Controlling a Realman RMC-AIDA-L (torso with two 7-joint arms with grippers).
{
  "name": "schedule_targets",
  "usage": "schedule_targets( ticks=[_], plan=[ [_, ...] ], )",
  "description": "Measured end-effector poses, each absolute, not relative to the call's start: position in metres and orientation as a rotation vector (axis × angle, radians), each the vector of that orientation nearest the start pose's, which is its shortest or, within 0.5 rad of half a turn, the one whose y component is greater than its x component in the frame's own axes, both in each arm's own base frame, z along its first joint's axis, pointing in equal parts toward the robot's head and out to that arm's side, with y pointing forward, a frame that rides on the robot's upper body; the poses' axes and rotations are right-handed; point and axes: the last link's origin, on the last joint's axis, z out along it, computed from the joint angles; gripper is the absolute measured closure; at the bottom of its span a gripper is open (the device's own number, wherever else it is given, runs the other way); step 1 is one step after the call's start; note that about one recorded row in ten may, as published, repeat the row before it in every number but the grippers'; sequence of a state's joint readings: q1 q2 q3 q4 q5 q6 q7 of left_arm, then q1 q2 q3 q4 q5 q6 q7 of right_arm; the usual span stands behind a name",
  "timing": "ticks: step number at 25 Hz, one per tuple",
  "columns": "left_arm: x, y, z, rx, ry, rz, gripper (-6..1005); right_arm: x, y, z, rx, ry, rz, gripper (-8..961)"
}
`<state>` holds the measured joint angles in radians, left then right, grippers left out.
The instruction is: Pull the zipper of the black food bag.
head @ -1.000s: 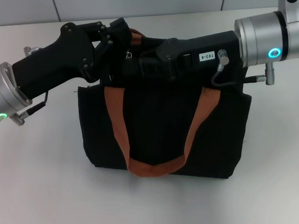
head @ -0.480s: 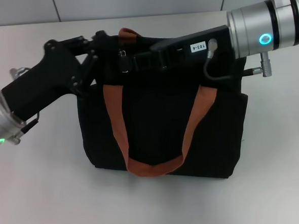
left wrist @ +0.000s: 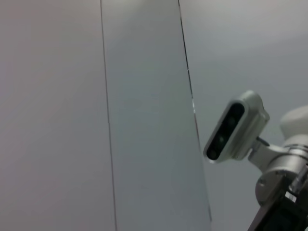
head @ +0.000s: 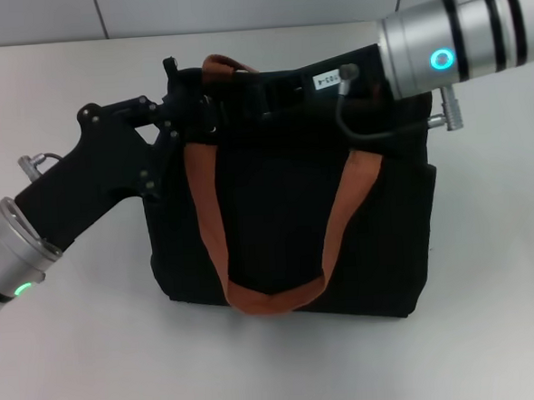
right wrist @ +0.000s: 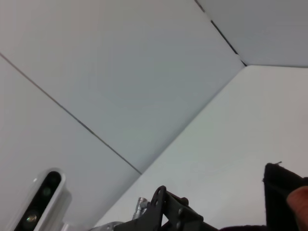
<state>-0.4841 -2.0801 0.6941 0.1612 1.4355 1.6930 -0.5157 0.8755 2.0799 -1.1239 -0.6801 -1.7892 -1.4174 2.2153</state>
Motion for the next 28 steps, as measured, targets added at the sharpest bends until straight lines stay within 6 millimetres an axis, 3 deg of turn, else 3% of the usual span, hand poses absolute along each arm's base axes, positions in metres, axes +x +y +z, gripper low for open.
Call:
schedule_targets(
  ticks=[11,28],
  plan=[
    [-0.26,0.298,-0.02,-2.1,-0.088,-1.119,947,0.101,0.387,-0.051,-2.925,1.264,0.627,955],
    [-0.271,0.296,-0.019,-2.064,-0.001,-1.004,945,0.106,0.387,-0.05,-2.906,1.288,0.636,956]
  ],
)
